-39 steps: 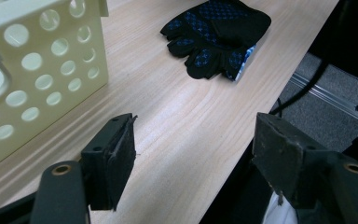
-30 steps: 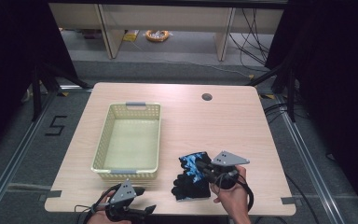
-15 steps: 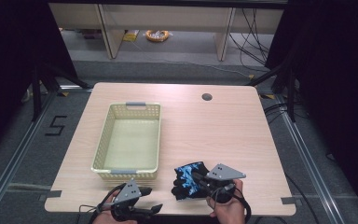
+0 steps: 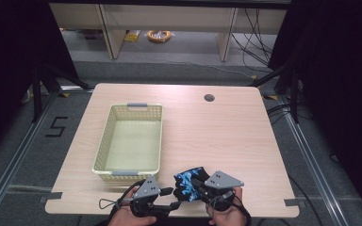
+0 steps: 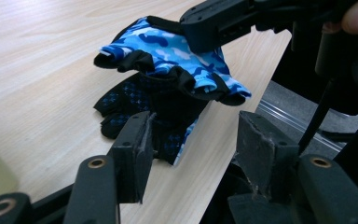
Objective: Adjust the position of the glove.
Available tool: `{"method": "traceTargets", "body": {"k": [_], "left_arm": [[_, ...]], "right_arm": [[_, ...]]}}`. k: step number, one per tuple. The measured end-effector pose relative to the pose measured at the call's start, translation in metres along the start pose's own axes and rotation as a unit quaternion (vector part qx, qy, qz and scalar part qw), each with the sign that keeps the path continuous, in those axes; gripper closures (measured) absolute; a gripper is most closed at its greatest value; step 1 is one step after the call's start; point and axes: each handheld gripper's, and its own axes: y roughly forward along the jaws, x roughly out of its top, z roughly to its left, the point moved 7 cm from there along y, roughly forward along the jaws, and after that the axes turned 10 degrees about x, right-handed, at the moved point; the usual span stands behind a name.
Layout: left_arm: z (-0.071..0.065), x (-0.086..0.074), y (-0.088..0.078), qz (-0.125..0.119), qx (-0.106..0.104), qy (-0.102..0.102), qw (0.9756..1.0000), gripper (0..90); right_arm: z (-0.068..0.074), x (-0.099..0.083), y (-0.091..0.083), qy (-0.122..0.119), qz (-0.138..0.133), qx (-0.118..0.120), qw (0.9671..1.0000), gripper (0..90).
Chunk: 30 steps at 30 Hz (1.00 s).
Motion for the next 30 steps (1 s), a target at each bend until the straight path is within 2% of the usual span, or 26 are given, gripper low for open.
{"method": "traceTargets", "body": {"k": [3, 5, 6, 7, 8, 9, 10, 11, 12, 13, 14, 15, 16, 17, 20, 21, 23, 24, 25, 27, 28, 30], "left_arm": [[-0.001, 0.001, 0.003, 0.007, -0.004, -0.006, 0.9999, 47.8], [-0.001, 0.002, 0.003, 0.010, -0.007, -0.012, 0.9999, 48.5], [-0.002, 0.003, 0.005, 0.000, -0.014, -0.016, 0.9998, 49.7], [-0.001, 0.003, 0.005, 0.005, -0.006, -0.008, 0.9999, 55.1], [-0.001, 0.003, 0.005, 0.005, -0.006, -0.008, 0.9999, 59.1], [0.001, 0.004, 0.006, 0.003, -0.006, -0.004, 1.0000, 62.4], [0.001, 0.004, 0.006, 0.003, -0.006, -0.004, 1.0000, 66.6], [0.004, 0.004, 0.006, 0.009, -0.003, -0.006, 0.9999, 66.6], [0.005, 0.005, 0.006, 0.005, -0.002, -0.005, 1.0000, 72.6], [0.007, 0.006, 0.007, 0.000, 0.002, -0.015, 0.9999, 74.4], [0.011, 0.006, 0.007, -0.004, 0.003, -0.014, 0.9999, 76.2], [0.016, 0.006, 0.006, 0.003, 0.010, -0.009, 0.9999, 77.9], [0.016, 0.006, 0.006, 0.003, 0.010, -0.009, 0.9999, 79.4], [0.018, 0.006, 0.007, 0.009, 0.017, -0.018, 0.9997, 80.4], [0.018, 0.005, 0.010, 0.004, 0.013, -0.018, 0.9997, 80.9], [0.019, 0.004, 0.012, 0.010, 0.008, -0.008, 0.9999, 80.9], [0.018, 0.003, 0.015, 0.015, 0.005, -0.009, 0.9998, 80.7], [0.017, 0.002, 0.017, 0.015, 0.011, -0.021, 0.9996, 80.6], [0.018, 0.002, 0.020, 0.019, 0.012, -0.023, 0.9995, 80.4], [0.021, 0.002, 0.024, 0.019, 0.014, -0.012, 0.9996, 80.4], [0.024, 0.001, 0.025, 0.028, 0.016, -0.010, 0.9994, 80.3], [0.025, 0.000, 0.028, 0.027, 0.019, -0.016, 0.9993, 80.0]], "right_arm": [[0.003, -0.001, 0.002, -0.011, 0.003, 0.007, 0.9999, 89.1], [0.004, -0.001, 0.002, -0.008, 0.002, 0.001, 1.0000, 89.1], [0.006, -0.002, 0.002, -0.004, 0.003, 0.002, 1.0000, 89.1], [0.007, -0.002, 0.004, -0.011, 0.003, 0.007, 0.9999, 89.1], [0.007, -0.002, 0.004, -0.011, 0.003, 0.007, 0.9999, 89.1], [0.010, -0.003, 0.003, -0.002, 0.003, 0.008, 1.0000, 89.1], [0.010, -0.003, 0.003, -0.002, 0.003, 0.008, 1.0000, 89.1], [0.010, -0.002, 0.003, -0.013, 0.004, 0.014, 0.9998, 89.2], [0.013, -0.002, 0.003, -0.009, 0.002, 0.011, 0.9999, 89.2], [0.013, -0.003, 0.002, -0.008, 0.002, 0.008, 0.9999, 89.2], [0.014, -0.003, 0.001, -0.012, 0.002, 0.010, 0.9999, 89.2], [0.015, -0.003, 0.001, -0.011, 0.002, 0.012, 0.9999, 89.1], [0.015, -0.003, 0.001, -0.011, 0.002, 0.012, 0.9999, 89.1], [0.018, -0.004, 0.001, -0.011, 0.001, 0.014, 0.9998, 89.2], [0.020, -0.005, 0.002, -0.013, 0.003, 0.020, 0.9997, 89.2], [0.020, -0.006, 0.003, -0.008, 0.004, 0.013, 0.9999, 89.1], [0.016, -0.007, 0.004, -0.009, 0.005, 0.007, 0.9999, 89.2], [0.013, -0.008, 0.004, -0.006, 0.009, 0.009, 0.9999, 89.1], [0.009, -0.011, 0.006, 0.008, 0.012, 0.018, 0.9997, 89.1], [0.009, -0.012, 0.007, 0.014, 0.014, 0.023, 0.9995, 89.1], [0.008, -0.013, 0.008, 0.009, 0.017, 0.026, 0.9995, 89.1], [0.007, -0.015, 0.011, 0.017, 0.021, 0.019, 0.9995, 89.0]]}}
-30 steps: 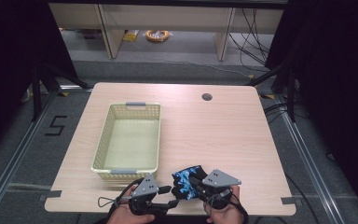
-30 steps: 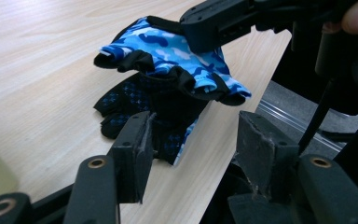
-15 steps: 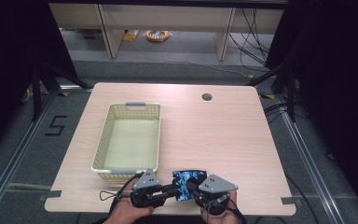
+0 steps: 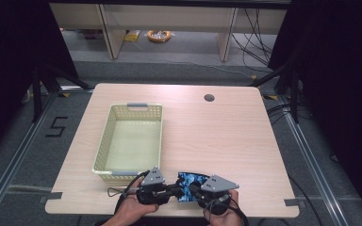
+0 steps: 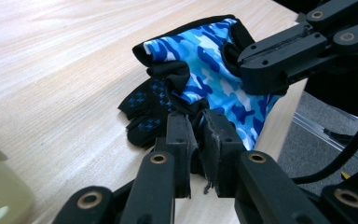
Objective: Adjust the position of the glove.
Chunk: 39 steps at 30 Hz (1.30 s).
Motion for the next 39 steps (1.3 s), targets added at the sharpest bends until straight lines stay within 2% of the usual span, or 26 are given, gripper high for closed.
{"method": "traceTargets", "body": {"k": [1, 3, 4, 6, 7, 11, 12, 13, 14, 15, 16, 17, 19, 21, 22, 23, 24, 25, 28, 29, 32, 33, 35, 36, 38, 39], "left_arm": [[0.000, -0.002, 0.002, 0.003, 0.002, -0.009, 1.0000, 80.0], [0.003, -0.004, 0.003, 0.003, 0.012, -0.003, 0.9999, 80.0], [0.005, -0.007, 0.002, 0.016, 0.006, -0.003, 0.9999, 80.0], [0.006, -0.008, 0.003, 0.013, 0.009, 0.001, 0.9999, 80.0], [0.007, -0.012, 0.005, 0.016, 0.009, -0.001, 0.9998, 79.8], [0.008, -0.018, 0.007, 0.031, 0.013, -0.002, 0.9994, 78.1], [0.008, -0.019, 0.009, 0.032, 0.016, -0.009, 0.9993, 77.1], [0.010, -0.020, 0.009, 0.031, 0.016, -0.006, 0.9994, 76.2], [0.010, -0.020, 0.009, 0.031, 0.016, -0.006, 0.9994, 74.8], [0.011, -0.021, 0.008, 0.037, 0.016, -0.014, 0.9991, 73.6], [0.011, -0.021, 0.008, 0.037, 0.016, -0.014, 0.9991, 72.1], [0.013, -0.022, 0.006, 0.041, 0.012, -0.009, 0.9991, 69.5], [0.013, -0.022, 0.005, 0.038, 0.016, -0.010, 0.9991, 67.9], [0.014, -0.023, 0.001, 0.036, 0.016, -0.013, 0.9991, 63.1], [0.014, -0.023, 0.001, 0.036, 0.016, -0.013, 0.9991, 61.4], [0.015, -0.022, -0.001, 0.034, 0.017, -0.018, 0.9991, 59.9], [0.017, -0.023, -0.005, 0.045, 0.017, -0.018, 0.9987, 58.7], [0.017, -0.023, -0.005, 0.032, 0.020, -0.029, 0.9989, 57.1], [0.018, -0.024, -0.007, 0.033, 0.018, -0.027, 0.9989, 54.4], [0.018, -0.025, -0.008, 0.036, 0.019, -0.032, 0.9987, 53.5], [0.018, -0.025, -0.008, 0.037, 0.017, -0.034, 0.9986, 52.7], [0.018, -0.024, -0.006, 0.040, 0.018, -0.034, 0.9984, 52.0], [0.018, -0.024, -0.005, 0.041, 0.015, -0.036, 0.9984, 51.9], [0.018, -0.023, -0.003, 0.038, 0.019, -0.037, 0.9984, 51.6], [0.018, -0.023, 0.000, 0.043, 0.021, -0.040, 0.9981, 51.1], [0.017, -0.022, 0.004, 0.045, 0.016, -0.048, 0.9977, 50.9]], "right_arm": [[-0.002, -0.001, 0.003, 0.003, 0.005, 0.009, 0.9999, 88.8], [-0.004, -0.001, 0.005, -0.007, 0.007, 0.013, 0.9999, 88.7], [-0.004, -0.002, 0.008, -0.006, 0.013, 0.008, 0.9999, 88.3], [-0.004, -0.003, 0.010, -0.005, 0.015, 0.007, 0.9999, 88.2], [-0.004, -0.004, 0.015, -0.013, 0.021, 0.017, 0.9996, 87.0], [-0.005, -0.009, 0.018, -0.004, 0.034, 0.016, 0.9993, 81.0], [-0.007, -0.009, 0.019, -0.001, 0.034, 0.021, 0.9992, 73.3], [-0.008, -0.008, 0.017, 0.002, 0.029, 0.022, 0.9994, 71.1], [-0.008, -0.008, 0.017, 0.002, 0.029, 0.022, 0.9994, 71.1], [-0.009, -0.005, 0.012, 0.009, 0.020, 0.017, 0.9996, 66.7], [-0.009, -0.005, 0.012, 0.009, 0.020, 0.017, 0.9996, 66.7], [-0.015, -0.001, 0.001, 0.019, 0.009, 0.003, 0.9998, 64.4], [-0.020, -0.001, -0.002, 0.016, 0.002, -0.003, 0.9999, 63.4], [-0.038, -0.004, -0.019, 0.029, 0.002, -0.043, 0.9986, 61.3], [-0.038, -0.004, -0.019, 0.029, 0.002, -0.043, 0.9986, 61.3], [-0.049, -0.010, -0.026, 0.046, 0.003, -0.051, 0.9976, 59.9], [-0.052, -0.012, -0.026, 0.050, -0.003, -0.054, 0.9973, 59.8], [-0.055, -0.015, -0.028, 0.063, 0.006, -0.059, 0.9963, 59.1], [-0.057, -0.019, -0.025, 0.078, 0.005, -0.050, 0.9957, 57.8], [-0.056, -0.021, -0.021, 0.090, 0.009, -0.036, 0.9952, 56.1], [-0.055, -0.022, -0.016, 0.096, 0.018, -0.031, 0.9947, 54.1], [-0.054, -0.023, -0.012, 0.106, 0.031, -0.033, 0.9933, 52.1], [-0.054, -0.023, -0.010, 0.114, 0.030, -0.026, 0.9927, 50.7], [-0.058, -0.025, -0.007, 0.126, 0.035, -0.038, 0.9907, 46.7], [-0.061, -0.027, -0.006, 0.138, 0.036, -0.042, 0.9888, 44.4], [-0.062, -0.028, -0.006, 0.142, 0.038, -0.040, 0.9883, 44.5]]}}
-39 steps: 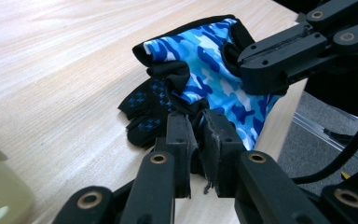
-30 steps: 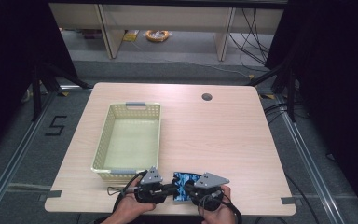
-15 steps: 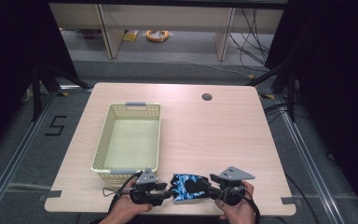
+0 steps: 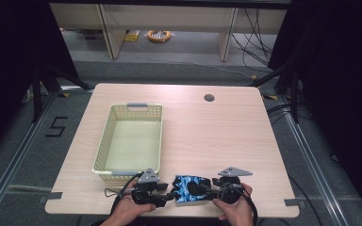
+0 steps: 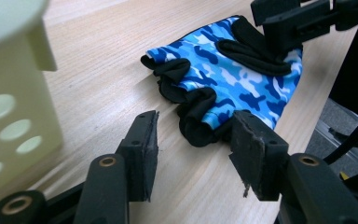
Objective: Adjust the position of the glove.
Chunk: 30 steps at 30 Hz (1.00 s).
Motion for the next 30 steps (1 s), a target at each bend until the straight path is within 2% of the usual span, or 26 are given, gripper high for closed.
{"method": "traceTargets", "body": {"k": [1, 2, 3, 5, 6, 10, 12, 14, 15, 17, 18, 19, 20, 21, 22, 23, 24, 25, 26, 27, 28, 30], "left_arm": [[0.000, 0.000, 0.000, 0.000, 0.000, 0.000, 1.0000, 50.8], [-0.001, 0.001, 0.002, 0.004, 0.000, -0.008, 1.0000, 50.6], [-0.001, 0.001, 0.002, 0.004, 0.000, -0.008, 1.0000, 50.6], [-0.002, 0.001, 0.004, 0.003, -0.001, -0.002, 1.0000, 50.7], [-0.002, 0.000, 0.006, 0.009, 0.003, 0.003, 1.0000, 50.9], [-0.004, 0.000, 0.009, 0.010, 0.008, 0.016, 0.9998, 54.8], [-0.005, 0.000, 0.010, 0.012, 0.007, 0.012, 0.9998, 55.7], [-0.008, 0.000, 0.012, 0.005, 0.013, 0.031, 0.9994, 59.7], [-0.008, 0.000, 0.012, 0.008, 0.015, 0.038, 0.9991, 60.4], [-0.010, 0.000, 0.013, 0.006, 0.017, 0.042, 0.9990, 62.6], [-0.011, 0.000, 0.013, 0.009, 0.020, 0.048, 0.9986, 62.6], [-0.012, 0.000, 0.014, 0.007, 0.020, 0.043, 0.9988, 63.1], [-0.012, 0.000, 0.014, 0.006, 0.022, 0.052, 0.9984, 63.6], [-0.012, 0.000, 0.014, 0.006, 0.022, 0.052, 0.9984, 63.8], [-0.010, -0.001, 0.013, 0.011, 0.022, 0.062, 0.9978, 63.9], [-0.012, 0.000, 0.013, 0.007, 0.022, 0.055, 0.9982, 63.9], [-0.012, 0.000, 0.013, 0.007, 0.021, 0.055, 0.9982, 63.8], [-0.012, 0.000, 0.013, 0.007, 0.021, 0.055, 0.9982, 63.9], [-0.012, -0.001, 0.013, 0.007, 0.020, 0.054, 0.9983, 63.9], [-0.013, 0.000, 0.014, 0.003, 0.021, 0.047, 0.9987, 63.8], [-0.013, -0.001, 0.014, 0.005, 0.020, 0.052, 0.9984, 63.6], [-0.014, 0.000, 0.014, 0.001, 0.018, 0.048, 0.9987, 63.6]], "right_arm": [[0.000, 0.000, 0.000, 0.000, 0.000, 0.000, 1.0000, 44.5], [-0.001, -0.002, 0.001, 0.010, 0.009, -0.005, 0.9999, 44.7], [-0.002, -0.002, 0.003, -0.004, 0.008, -0.001, 1.0000, 44.9], [-0.002, -0.003, 0.005, 0.002, 0.014, -0.001, 0.9999, 46.0], [0.000, -0.004, 0.005, 0.017, 0.019, 0.003, 0.9997, 46.8], [-0.003, -0.004, 0.006, 0.011, 0.020, -0.007, 0.9997, 47.6], [-0.002, -0.004, 0.006, 0.011, 0.020, -0.006, 0.9997, 47.6], [0.001, -0.005, 0.007, 0.024, 0.019, 0.010, 0.9995, 46.8], [0.002, -0.005, 0.008, 0.030, 0.021, 0.008, 0.9993, 46.7], [0.002, -0.005, 0.008, 0.022, 0.017, 0.013, 0.9995, 46.4], [0.001, -0.004, 0.009, 0.006, 0.012, 0.018, 0.9997, 46.0], [0.003, -0.006, 0.008, 0.036, 0.026, 0.011, 0.9989, 45.6], [0.002, -0.005, 0.013, 0.032, 0.011, 0.028, 0.9990, 45.0], [0.002, -0.005, 0.013, 0.032, 0.011, 0.028, 0.9990, 45.0], [0.004, -0.004, 0.015, 0.033, -0.002, 0.047, 0.9983, 46.5], [0.005, -0.005, 0.015, 0.034, 0.007, 0.046, 0.9984, 48.2], [0.006, -0.006, 0.014, 0.040, 0.013, 0.035, 0.9985, 50.2], [0.006, -0.006, 0.014, 0.040, 0.013, 0.035, 0.9985, 50.2], [0.005, -0.006, 0.014, 0.039, 0.017, 0.018, 0.9989, 52.0], [0.003, -0.005, 0.014, 0.030, 0.011, 0.017, 0.9993, 57.6], [0.000, -0.005, 0.012, 0.024, 0.006, 0.018, 0.9995, 61.9], [0.001, -0.005, 0.012, 0.024, 0.005, 0.026, 0.9993, 63.5]]}}
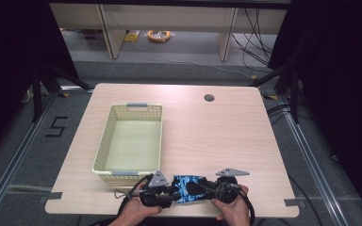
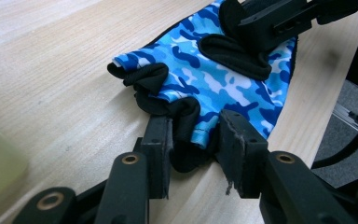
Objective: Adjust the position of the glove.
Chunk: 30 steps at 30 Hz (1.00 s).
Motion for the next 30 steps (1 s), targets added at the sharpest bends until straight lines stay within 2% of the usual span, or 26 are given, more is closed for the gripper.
{"method": "traceTargets", "body": {"k": [3, 4, 5, 6, 7, 8, 9, 10, 11, 12, 13, 15, 16, 18, 20, 21, 22, 23, 24, 25, 26, 27, 28, 30], "left_arm": [[0.001, -0.001, -0.001, 0.005, 0.001, 0.006, 1.0000, 62.5], [0.002, -0.002, -0.002, 0.012, 0.006, 0.019, 0.9997, 62.0], [0.002, -0.002, -0.002, 0.012, 0.006, 0.019, 0.9997, 61.4], [-0.001, -0.001, -0.001, 0.006, 0.002, 0.006, 1.0000, 60.3], [-0.001, -0.002, -0.001, 0.006, 0.005, 0.002, 1.0000, 60.3], [-0.001, -0.002, -0.002, 0.010, 0.003, 0.019, 0.9998, 59.2], [-0.001, -0.002, -0.003, 0.011, 0.005, 0.021, 0.9997, 57.7], [-0.002, -0.001, -0.002, 0.006, 0.008, 0.013, 0.9999, 56.5], [-0.002, -0.003, -0.002, 0.011, 0.009, 0.014, 0.9998, 55.8], [-0.003, -0.002, -0.002, 0.006, 0.009, 0.021, 0.9997, 54.6], [-0.002, -0.003, -0.002, 0.016, 0.013, 0.023, 0.9995, 54.6], [-0.004, -0.002, -0.002, 0.018, 0.011, 0.032, 0.9993, 52.4], [-0.005, -0.002, -0.002, 0.021, 0.020, 0.037, 0.9989, 50.4], [-0.007, -0.002, -0.002, 0.026, 0.015, 0.033, 0.9990, 49.1], [-0.008, -0.002, 0.000, 0.025, 0.028, 0.047, 0.9982, 46.4], [-0.008, -0.002, 0.000, 0.025, 0.028, 0.047, 0.9982, 46.5], [-0.009, -0.001, -0.001, 0.023, 0.016, 0.060, 0.9978, 48.1], [-0.009, -0.001, -0.001, 0.023, 0.016, 0.060, 0.9978, 51.9], [-0.010, -0.001, 0.000, 0.018, 0.009, 0.051, 0.9985, 56.1], [-0.010, -0.001, 0.000, 0.018, 0.009, 0.051, 0.9985, 59.8], [-0.012, -0.001, 0.001, 0.016, -0.004, 0.038, 0.9991, 66.1], [-0.012, -0.001, 0.001, 0.016, -0.004, 0.038, 0.9991, 69.6], [-0.014, 0.000, 0.002, 0.007, -0.002, 0.026, 0.9996, 72.0], [-0.014, -0.001, 0.002, 0.011, -0.005, 0.017, 0.9998, 75.5]], "right_arm": [[0.000, 0.000, -0.002, -0.009, 0.000, -0.002, 1.0000, 67.0], [0.000, 0.000, -0.002, -0.019, -0.001, -0.004, 0.9998, 70.7], [0.000, 0.000, -0.002, -0.019, -0.001, -0.004, 0.9998, 70.7], [0.000, 0.000, -0.003, -0.020, -0.003, -0.002, 0.9998, 72.2], [0.000, 0.000, -0.003, -0.020, -0.003, -0.002, 0.9998, 72.2], [0.000, 0.000, -0.002, -0.021, -0.004, -0.002, 0.9998, 73.6], [0.001, 0.000, -0.002, -0.021, -0.008, 0.001, 0.9998, 74.3], [0.001, 0.000, -0.002, -0.023, -0.008, 0.003, 0.9997, 74.5], [0.001, 0.001, -0.002, -0.023, -0.009, 0.002, 0.9997, 75.2], [0.000, 0.000, -0.002, -0.023, -0.009, -0.004, 0.9997, 75.2], [0.000, 0.000, -0.002, -0.023, -0.009, -0.004, 0.9997, 75.2], [0.001, 0.000, -0.003, -0.013, -0.011, -0.002, 0.9998, 74.4], [0.000, 0.000, -0.001, -0.005, -0.017, 0.003, 0.9998, 70.3], [0.000, -0.001, 0.000, 0.002, -0.014, 0.002, 0.9999, 67.5], [0.000, -0.002, 0.004, 0.001, -0.020, -0.007, 0.9998, 63.3], [0.000, -0.002, 0.004, 0.001, -0.020, -0.007, 0.9998, 63.3], [0.001, -0.002, 0.005, 0.000, -0.022, -0.006, 0.9997, 65.2], [0.001, -0.002, 0.005, 0.000, -0.022, -0.006, 0.9997, 65.2], [0.000, -0.003, 0.005, 0.012, -0.028, 0.004, 0.9995, 67.8], [0.000, -0.003, 0.005, 0.012, -0.028, 0.004, 0.9995, 67.8], [-0.002, -0.003, 0.005, 0.013, -0.033, 0.011, 0.9993, 69.3], [-0.002, -0.003, 0.005, 0.013, -0.033, 0.011, 0.9993, 69.3], [-0.002, -0.002, 0.004, 0.013, -0.039, 0.013, 0.9991, 73.8], [-0.002, -0.002, 0.004, 0.016, -0.048, 0.016, 0.9986, 77.0]]}}
